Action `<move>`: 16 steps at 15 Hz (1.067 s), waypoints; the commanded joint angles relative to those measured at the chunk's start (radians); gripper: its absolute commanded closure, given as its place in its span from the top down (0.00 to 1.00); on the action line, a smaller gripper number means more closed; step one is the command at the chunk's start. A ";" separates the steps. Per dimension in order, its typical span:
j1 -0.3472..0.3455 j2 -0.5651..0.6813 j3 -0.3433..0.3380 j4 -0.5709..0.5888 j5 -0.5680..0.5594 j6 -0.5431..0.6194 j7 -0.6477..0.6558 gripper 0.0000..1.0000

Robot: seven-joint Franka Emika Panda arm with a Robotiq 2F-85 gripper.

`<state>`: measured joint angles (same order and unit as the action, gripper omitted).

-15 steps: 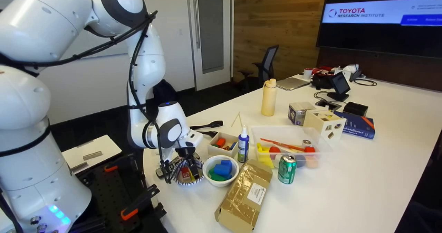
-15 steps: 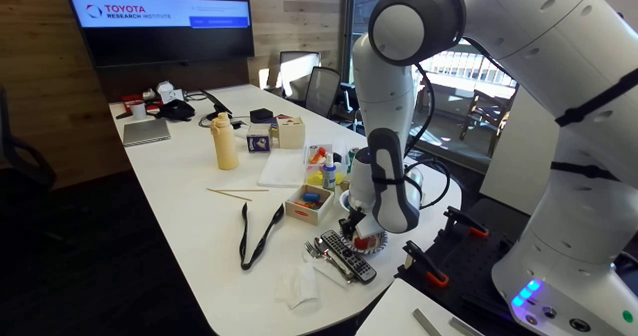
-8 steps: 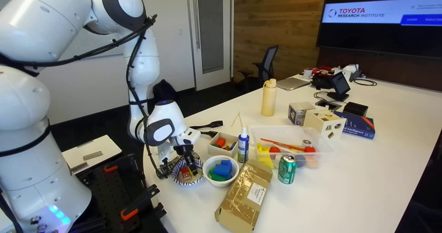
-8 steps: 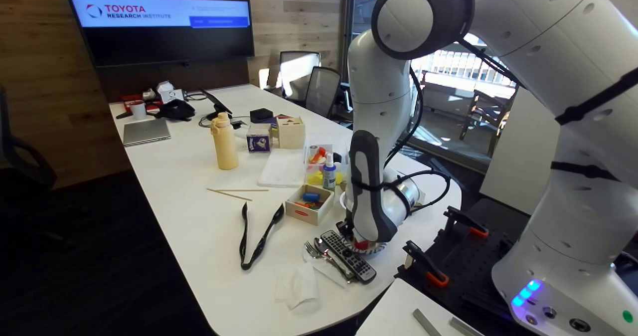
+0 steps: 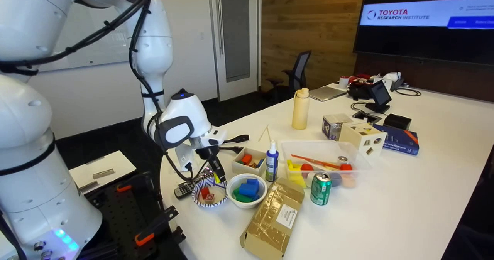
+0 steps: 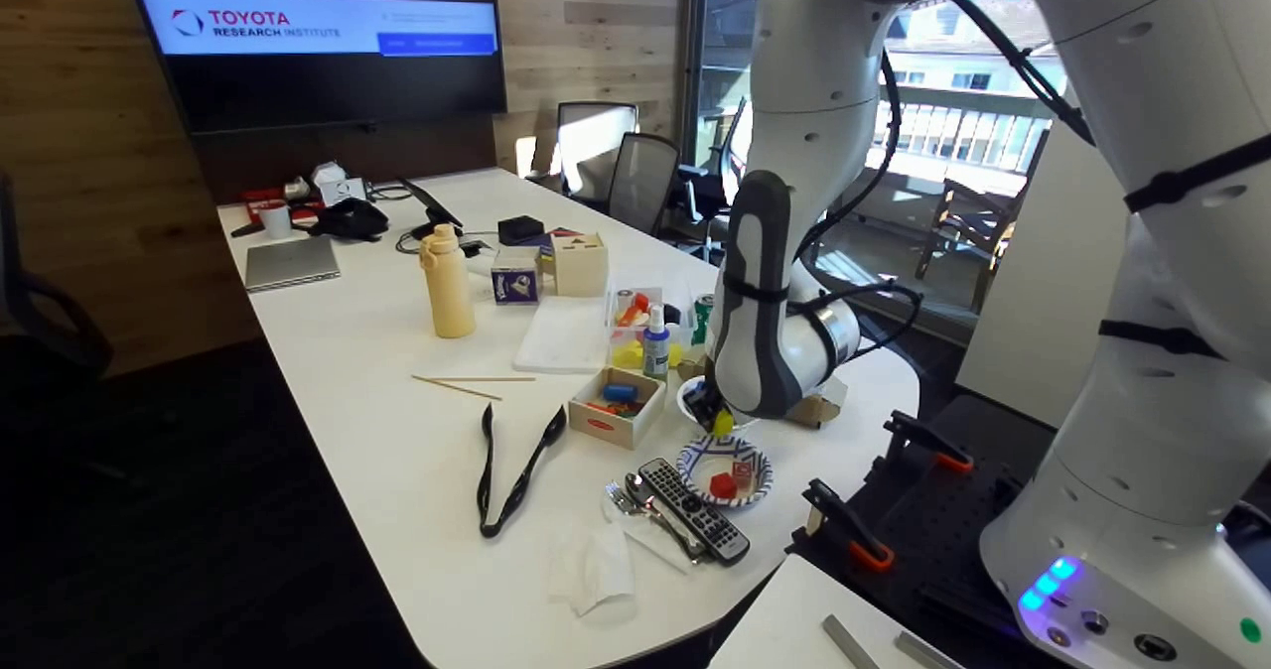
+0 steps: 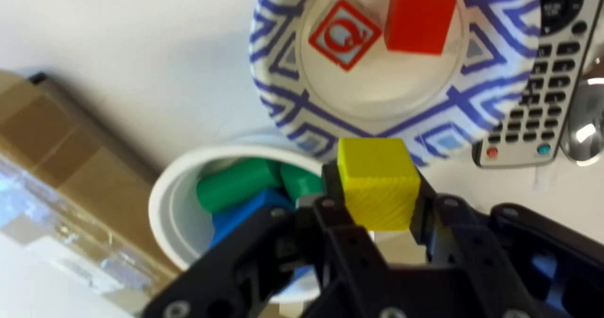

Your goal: Place the objects from the black and white bowl in the box.

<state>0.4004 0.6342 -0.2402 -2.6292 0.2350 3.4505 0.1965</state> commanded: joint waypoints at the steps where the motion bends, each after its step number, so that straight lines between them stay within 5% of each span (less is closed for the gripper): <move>1: -0.016 -0.109 0.005 0.006 -0.001 0.015 -0.100 0.09; 5: -0.006 -0.087 0.011 0.144 0.005 0.003 -0.158 0.09; 16: -0.157 0.157 0.125 0.437 -0.114 0.005 -0.168 0.09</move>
<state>0.2764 0.7332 -0.1356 -2.2680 0.1301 3.4522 0.0428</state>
